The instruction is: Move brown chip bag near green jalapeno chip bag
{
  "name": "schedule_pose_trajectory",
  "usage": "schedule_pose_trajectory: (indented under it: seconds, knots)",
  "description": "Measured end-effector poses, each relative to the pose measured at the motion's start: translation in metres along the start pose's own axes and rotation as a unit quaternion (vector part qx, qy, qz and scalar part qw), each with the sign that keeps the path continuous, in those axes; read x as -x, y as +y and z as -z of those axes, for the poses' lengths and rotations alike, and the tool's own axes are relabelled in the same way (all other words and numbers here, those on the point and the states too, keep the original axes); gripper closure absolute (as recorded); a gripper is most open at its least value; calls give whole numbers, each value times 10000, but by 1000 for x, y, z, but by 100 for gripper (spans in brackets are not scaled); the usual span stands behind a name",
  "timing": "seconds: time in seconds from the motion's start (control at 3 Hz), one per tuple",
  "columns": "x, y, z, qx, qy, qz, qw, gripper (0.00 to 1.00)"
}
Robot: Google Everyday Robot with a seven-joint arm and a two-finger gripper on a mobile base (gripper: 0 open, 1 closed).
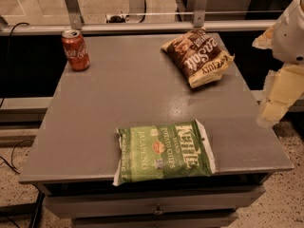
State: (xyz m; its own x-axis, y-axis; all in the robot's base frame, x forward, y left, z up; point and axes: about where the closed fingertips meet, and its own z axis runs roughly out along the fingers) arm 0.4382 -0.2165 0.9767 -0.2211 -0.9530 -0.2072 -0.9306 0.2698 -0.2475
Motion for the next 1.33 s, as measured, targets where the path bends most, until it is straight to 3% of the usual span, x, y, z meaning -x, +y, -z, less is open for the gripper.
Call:
schedule_pose_trajectory:
  seconds: [0.67,1.0,1.33]
  knots:
    - [1,-5,-4,-42,-54,5,10000,0]
    - [12,-38,-32,-223,-308,-1,9993,0]
    - [37,-101,-79,-559,-778,-213,9952,0]
